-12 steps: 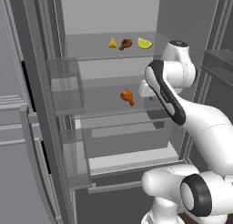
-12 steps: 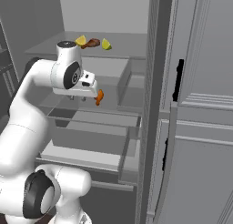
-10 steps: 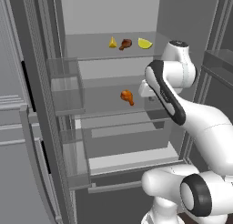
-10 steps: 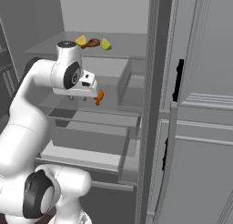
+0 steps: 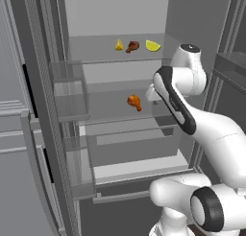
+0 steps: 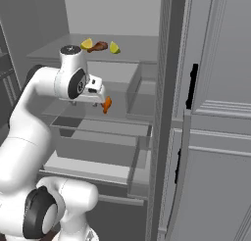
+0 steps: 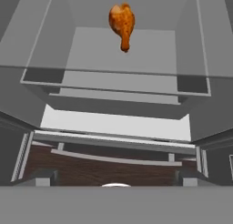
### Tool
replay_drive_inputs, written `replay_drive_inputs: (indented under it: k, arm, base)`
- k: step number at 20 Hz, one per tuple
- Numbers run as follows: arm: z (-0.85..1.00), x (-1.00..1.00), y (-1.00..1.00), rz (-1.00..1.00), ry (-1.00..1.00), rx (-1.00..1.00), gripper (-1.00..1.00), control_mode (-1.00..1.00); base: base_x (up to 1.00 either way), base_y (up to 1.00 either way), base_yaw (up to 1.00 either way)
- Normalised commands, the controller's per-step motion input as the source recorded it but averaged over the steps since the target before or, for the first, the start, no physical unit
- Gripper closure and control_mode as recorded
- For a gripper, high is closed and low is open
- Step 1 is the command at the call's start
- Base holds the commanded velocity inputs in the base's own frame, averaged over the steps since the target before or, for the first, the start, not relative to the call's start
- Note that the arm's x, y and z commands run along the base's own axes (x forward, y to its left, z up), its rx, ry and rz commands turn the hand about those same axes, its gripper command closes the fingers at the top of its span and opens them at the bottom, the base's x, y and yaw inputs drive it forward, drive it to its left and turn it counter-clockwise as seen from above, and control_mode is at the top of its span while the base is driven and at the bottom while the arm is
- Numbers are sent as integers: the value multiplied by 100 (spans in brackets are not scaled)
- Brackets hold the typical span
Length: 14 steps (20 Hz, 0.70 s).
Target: Place one lemon wedge and one chicken drumstick in each tupperware on the nearby counter, to pack two identical lunches.
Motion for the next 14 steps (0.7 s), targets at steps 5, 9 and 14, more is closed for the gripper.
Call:
replay_drive_inputs:
  k: [5,9,14]
  arm:
    - [-51,42,10,0,0,0,-100,-100]
    - [-63,27,21,0,0,0,-100,-100]
    - [-35,21,2,0,-4,0,-100,-100]
  base:
    - [0,0,0]
    - [0,0,0]
    - [0,0,0]
